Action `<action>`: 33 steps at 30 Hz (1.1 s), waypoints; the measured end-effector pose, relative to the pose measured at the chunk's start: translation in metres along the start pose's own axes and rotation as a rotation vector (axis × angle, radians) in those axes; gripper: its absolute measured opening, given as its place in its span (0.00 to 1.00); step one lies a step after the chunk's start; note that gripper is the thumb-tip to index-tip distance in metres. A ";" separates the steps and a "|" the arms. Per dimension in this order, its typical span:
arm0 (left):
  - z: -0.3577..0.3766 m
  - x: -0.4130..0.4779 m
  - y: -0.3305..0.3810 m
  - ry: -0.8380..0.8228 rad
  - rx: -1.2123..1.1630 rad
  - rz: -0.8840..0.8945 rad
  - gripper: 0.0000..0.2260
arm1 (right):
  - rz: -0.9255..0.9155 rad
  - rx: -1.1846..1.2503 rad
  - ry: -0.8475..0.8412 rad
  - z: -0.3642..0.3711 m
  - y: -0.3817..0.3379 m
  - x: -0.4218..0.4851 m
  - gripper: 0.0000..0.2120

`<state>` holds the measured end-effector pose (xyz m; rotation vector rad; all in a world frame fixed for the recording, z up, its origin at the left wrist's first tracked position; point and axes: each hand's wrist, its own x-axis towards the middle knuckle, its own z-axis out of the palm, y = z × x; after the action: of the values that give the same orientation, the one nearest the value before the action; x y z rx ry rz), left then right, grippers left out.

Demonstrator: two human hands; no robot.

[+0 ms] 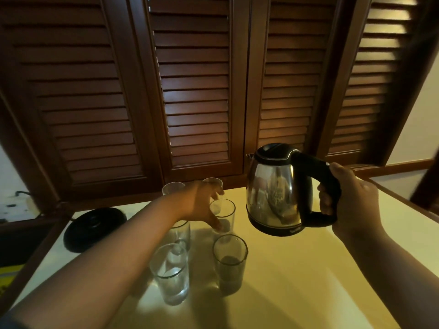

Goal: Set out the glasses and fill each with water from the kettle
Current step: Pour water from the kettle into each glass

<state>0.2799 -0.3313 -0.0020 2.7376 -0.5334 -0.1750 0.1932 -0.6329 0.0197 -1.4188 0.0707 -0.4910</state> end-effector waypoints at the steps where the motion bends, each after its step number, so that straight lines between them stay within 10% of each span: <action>1: -0.005 -0.005 -0.002 0.024 -0.008 -0.002 0.42 | -0.008 0.008 -0.002 0.001 -0.002 0.001 0.15; 33: 0.077 -0.083 -0.075 0.395 -0.929 -0.263 0.29 | -0.022 0.156 -0.313 0.077 -0.032 -0.016 0.15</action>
<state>0.2150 -0.2575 -0.0959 1.8398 0.0418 0.0546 0.1949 -0.5578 0.0596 -1.3284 -0.2309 -0.2809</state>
